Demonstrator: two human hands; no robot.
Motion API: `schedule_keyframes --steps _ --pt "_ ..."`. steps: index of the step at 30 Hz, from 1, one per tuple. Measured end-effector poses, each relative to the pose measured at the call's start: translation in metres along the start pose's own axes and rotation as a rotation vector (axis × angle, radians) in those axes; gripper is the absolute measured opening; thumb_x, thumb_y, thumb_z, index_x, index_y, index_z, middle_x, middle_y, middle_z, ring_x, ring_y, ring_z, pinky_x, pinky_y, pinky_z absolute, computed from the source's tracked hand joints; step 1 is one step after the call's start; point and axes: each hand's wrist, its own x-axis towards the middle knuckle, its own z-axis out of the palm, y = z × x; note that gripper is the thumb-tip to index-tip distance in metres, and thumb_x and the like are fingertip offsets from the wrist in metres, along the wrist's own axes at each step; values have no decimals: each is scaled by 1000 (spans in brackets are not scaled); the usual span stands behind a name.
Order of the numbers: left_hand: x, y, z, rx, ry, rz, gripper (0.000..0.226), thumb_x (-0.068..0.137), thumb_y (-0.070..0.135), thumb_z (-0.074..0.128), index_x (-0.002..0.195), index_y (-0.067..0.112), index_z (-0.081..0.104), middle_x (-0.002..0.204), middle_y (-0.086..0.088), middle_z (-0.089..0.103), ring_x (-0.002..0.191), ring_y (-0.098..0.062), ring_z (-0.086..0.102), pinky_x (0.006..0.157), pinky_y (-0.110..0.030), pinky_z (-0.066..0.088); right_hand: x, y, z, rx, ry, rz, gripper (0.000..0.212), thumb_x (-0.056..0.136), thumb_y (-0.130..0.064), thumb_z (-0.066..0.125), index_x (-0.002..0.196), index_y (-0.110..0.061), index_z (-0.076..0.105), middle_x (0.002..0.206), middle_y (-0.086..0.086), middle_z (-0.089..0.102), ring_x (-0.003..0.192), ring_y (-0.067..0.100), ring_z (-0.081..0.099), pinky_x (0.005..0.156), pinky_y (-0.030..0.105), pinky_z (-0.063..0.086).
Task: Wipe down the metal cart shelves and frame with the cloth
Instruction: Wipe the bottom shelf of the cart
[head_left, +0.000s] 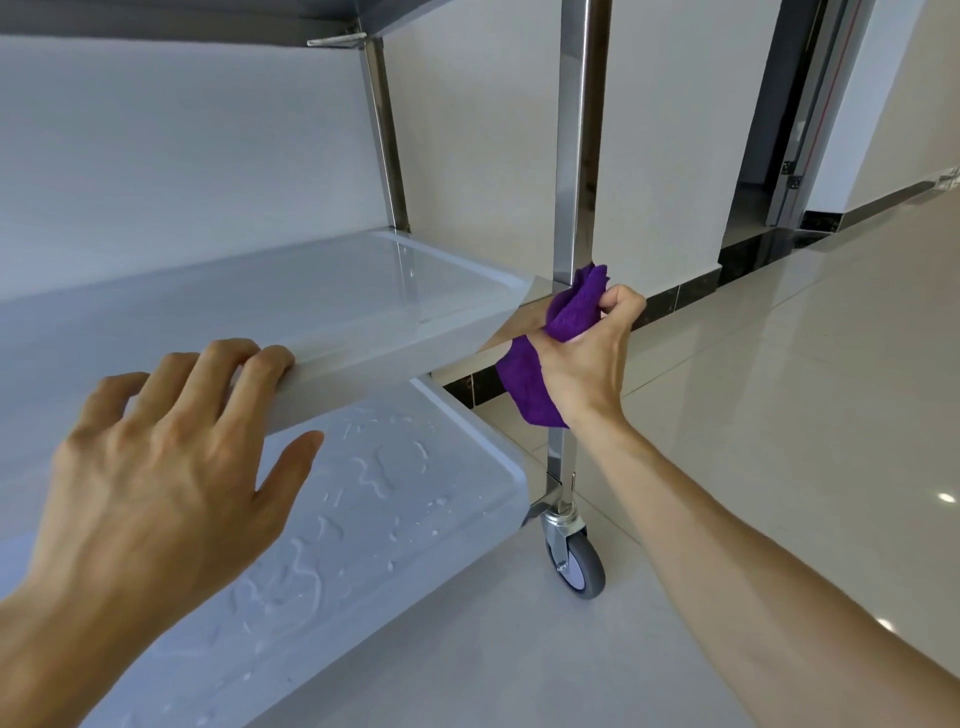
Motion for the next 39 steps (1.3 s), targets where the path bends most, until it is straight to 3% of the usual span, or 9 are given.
schedule_keyframes --steps 3,6,13,19,24,28,31,34,39 --pt "0 0 3 -2 2 12 56 92 53 45 129 12 47 119 -7 50 94 -38 51 79 -58 42 -3 11 2 53 1 69 66 75 -17 81 116 -30 30 110 -4 59 85 4 63 53 5 43" --pt "1 1 5 16 -5 -1 57 91 55 43 129 12 46 119 -7 49 95 -37 50 80 -58 42 -11 31 2 58 -53 159 69 77 -29 83 129 -34 39 106 -15 64 86 -7 63 55 6 47" --pt "3 1 12 57 -50 -25 63 90 60 40 132 12 43 120 -9 46 96 -37 47 80 -59 43 -62 109 -21 -77 -303 467 63 78 -20 84 124 -29 43 109 -8 62 106 20 64 60 14 49" --pt "0 -1 15 60 -30 -17 64 89 60 41 133 13 41 120 -9 46 94 -37 47 80 -60 43 -24 53 0 -26 -138 250 63 76 -31 84 122 -31 41 100 -21 59 87 -8 57 57 3 41" --pt "-1 -2 18 58 -19 -13 65 90 60 41 135 13 40 120 -10 45 94 -37 46 80 -60 43 3 16 8 15 -71 106 65 76 -25 82 126 -24 41 111 -9 63 94 2 62 66 11 44" --pt "-3 0 15 66 7 6 64 90 58 42 135 13 41 119 -10 46 93 -36 47 80 -59 42 -22 53 -6 -35 -180 173 69 81 -16 80 135 -23 37 111 -9 62 95 1 62 65 6 47" --pt "-2 4 3 118 -24 23 62 90 55 42 134 12 43 119 -9 49 94 -36 50 80 -57 40 -44 84 -21 -143 -378 351 71 84 -13 77 139 -23 32 115 -4 59 102 13 62 68 15 47" --pt "2 17 -9 147 -44 -8 58 87 49 47 129 9 49 116 -11 53 92 -36 53 80 -55 38 -57 99 -34 -294 -485 440 53 88 -13 73 125 -19 37 108 -2 57 108 23 61 77 26 47" --pt "0 25 -36 -184 32 42 41 91 35 54 122 11 61 122 -13 55 94 -36 54 83 -45 39 -63 67 -50 -306 -513 283 39 91 -4 67 116 -21 42 100 -4 65 96 14 65 67 14 47"
